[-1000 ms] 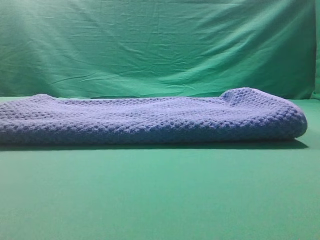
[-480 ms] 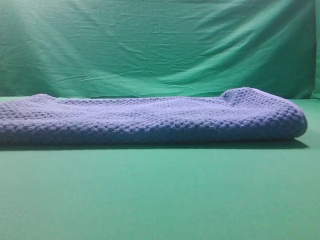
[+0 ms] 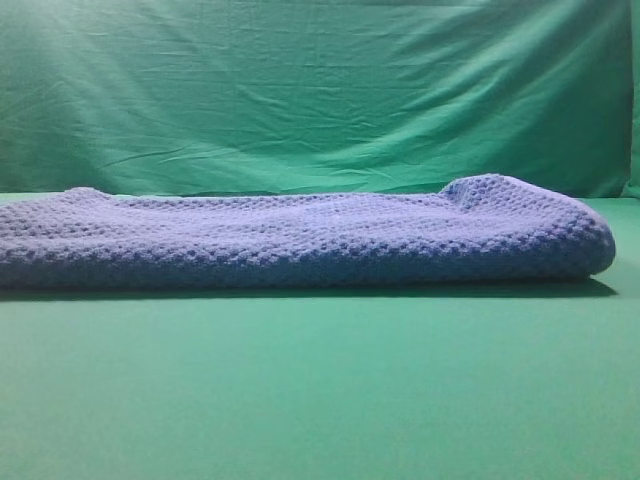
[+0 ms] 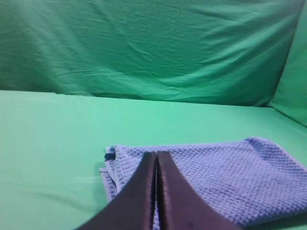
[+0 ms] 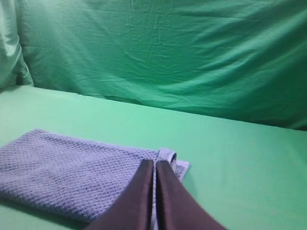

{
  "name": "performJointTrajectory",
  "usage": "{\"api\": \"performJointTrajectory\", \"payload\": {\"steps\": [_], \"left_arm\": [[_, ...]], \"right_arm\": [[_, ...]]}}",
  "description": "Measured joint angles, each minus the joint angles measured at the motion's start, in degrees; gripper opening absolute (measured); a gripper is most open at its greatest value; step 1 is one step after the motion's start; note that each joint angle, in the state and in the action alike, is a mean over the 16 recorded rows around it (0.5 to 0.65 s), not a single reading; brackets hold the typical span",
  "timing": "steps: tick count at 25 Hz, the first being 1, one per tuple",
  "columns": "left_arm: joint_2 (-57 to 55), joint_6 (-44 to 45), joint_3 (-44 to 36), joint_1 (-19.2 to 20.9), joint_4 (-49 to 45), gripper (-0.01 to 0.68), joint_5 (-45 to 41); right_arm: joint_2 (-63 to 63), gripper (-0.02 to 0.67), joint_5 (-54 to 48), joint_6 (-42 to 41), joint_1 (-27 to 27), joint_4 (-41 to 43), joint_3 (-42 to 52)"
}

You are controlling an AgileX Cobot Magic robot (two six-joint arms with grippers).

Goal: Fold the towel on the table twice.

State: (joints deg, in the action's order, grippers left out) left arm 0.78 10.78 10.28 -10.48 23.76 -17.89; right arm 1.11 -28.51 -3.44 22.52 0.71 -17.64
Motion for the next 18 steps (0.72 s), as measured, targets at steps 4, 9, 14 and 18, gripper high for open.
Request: {"api": "performJointTrajectory", "payload": {"steps": [4, 9, 14, 18], "left_arm": [[0.0, 0.0, -3.7, 0.0, 0.5, 0.000, 3.7], [0.0, -0.1, -6.1, 0.0, 1.3, 0.000, 4.7], [0.0, -0.1, -6.6, 0.0, 2.1, 0.000, 4.3], [0.0, -0.1, -6.9, 0.0, 2.4, 0.000, 4.0]], "right_arm": [[0.0, 0.000, 6.3, 0.0, 0.0, 0.1, 4.7], [0.0, 0.000, 10.7, -0.1, 0.0, 0.1, 7.8], [0.0, 0.000, 10.9, -0.2, 0.0, 0.1, 8.5], [0.0, 0.000, 8.6, -0.2, 0.0, 0.1, 8.6]]}}
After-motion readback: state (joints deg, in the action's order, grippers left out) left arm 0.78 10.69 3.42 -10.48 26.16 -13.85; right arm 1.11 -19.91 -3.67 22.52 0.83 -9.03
